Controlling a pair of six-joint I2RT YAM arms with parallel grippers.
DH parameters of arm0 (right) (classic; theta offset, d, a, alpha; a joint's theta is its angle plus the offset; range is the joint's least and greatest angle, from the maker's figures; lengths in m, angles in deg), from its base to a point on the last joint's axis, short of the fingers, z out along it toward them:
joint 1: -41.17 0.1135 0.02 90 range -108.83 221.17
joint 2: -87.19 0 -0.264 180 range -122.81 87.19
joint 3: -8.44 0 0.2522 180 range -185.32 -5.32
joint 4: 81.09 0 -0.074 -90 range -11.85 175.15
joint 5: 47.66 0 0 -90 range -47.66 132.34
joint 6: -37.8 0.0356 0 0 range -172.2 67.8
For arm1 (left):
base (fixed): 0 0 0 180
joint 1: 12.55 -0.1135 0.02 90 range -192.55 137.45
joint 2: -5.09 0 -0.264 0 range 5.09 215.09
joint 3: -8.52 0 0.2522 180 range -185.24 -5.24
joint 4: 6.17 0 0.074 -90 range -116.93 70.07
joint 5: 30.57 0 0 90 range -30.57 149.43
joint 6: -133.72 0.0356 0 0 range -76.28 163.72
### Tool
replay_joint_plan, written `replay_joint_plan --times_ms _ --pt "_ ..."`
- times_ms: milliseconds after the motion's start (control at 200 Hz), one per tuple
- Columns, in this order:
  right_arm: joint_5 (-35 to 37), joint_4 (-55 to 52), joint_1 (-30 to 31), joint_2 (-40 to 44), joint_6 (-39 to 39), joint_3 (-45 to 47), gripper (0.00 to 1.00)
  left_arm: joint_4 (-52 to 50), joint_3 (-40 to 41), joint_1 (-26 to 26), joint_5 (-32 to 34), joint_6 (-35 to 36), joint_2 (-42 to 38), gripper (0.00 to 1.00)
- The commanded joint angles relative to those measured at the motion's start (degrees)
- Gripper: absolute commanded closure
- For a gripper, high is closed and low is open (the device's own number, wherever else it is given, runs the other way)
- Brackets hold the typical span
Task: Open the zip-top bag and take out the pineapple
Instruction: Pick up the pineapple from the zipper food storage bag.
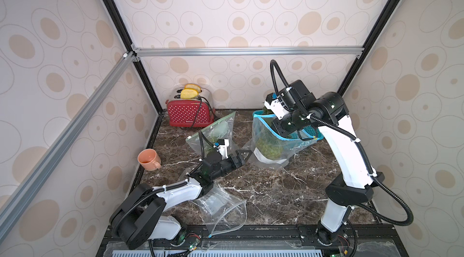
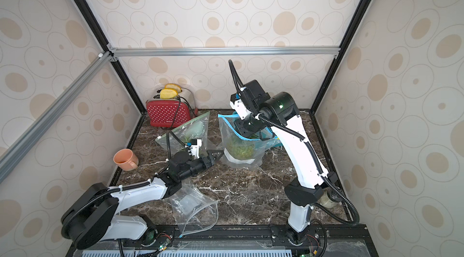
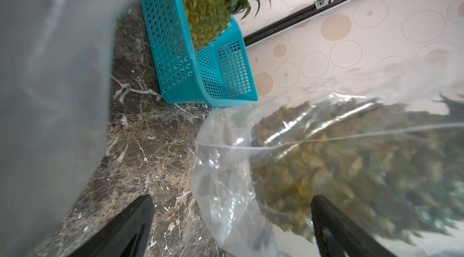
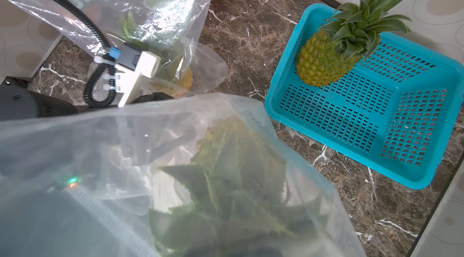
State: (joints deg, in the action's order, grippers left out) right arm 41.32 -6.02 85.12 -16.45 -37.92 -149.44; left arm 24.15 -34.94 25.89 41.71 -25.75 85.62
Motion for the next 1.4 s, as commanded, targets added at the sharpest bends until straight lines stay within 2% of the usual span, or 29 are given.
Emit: replay_joint_plan --times_ms 0,65,110,285,421,636,776,891,1056,1397 --pt "-1.2 -0.03 -0.04 3.44 -1.0 -1.4 1.0 12.37 -2.72 0.37 1.7 -5.94 4.79 0.05" --pt "-1.02 0.28 -0.02 3.77 -1.09 -1.28 1.0 15.92 -3.39 0.38 1.63 -7.53 7.61 0.13" --pt "-0.84 0.4 -0.02 3.87 -1.22 -1.26 1.0 17.74 -3.59 0.41 1.87 -8.46 9.09 0.26" --pt "0.42 0.56 -0.06 4.36 -1.57 -0.82 1.0 18.58 -4.78 1.07 2.93 -8.73 11.55 1.0" --pt "0.6 0.89 -0.09 4.58 -1.71 -1.55 1.0 10.13 -6.21 2.53 5.66 -5.47 8.76 1.0" --pt "0.65 -0.93 -0.11 4.4 -1.75 -5.6 1.0 -20.13 -12.15 7.25 17.97 5.09 0.17 1.0" --pt "0.08 -1.45 -0.13 5.73 -1.3 -6.55 1.0 -29.33 -12.78 8.27 26.32 4.96 -1.26 1.0" --pt "0.33 -1.76 -0.09 7.61 -1.0 -6.41 1.0 -39.19 -15.31 10.03 35.65 4.31 -1.87 1.0" --pt "1.61 -2.38 -0.1 10.15 -0.79 -6.1 1.0 -53.86 -21.44 13.09 47.47 1.84 1.13 1.0" --pt "4.5 -1.55 -0.47 13.05 -1.66 -7.62 1.0 -64.14 -31.58 15.91 52.16 -0.18 15.31 1.0"
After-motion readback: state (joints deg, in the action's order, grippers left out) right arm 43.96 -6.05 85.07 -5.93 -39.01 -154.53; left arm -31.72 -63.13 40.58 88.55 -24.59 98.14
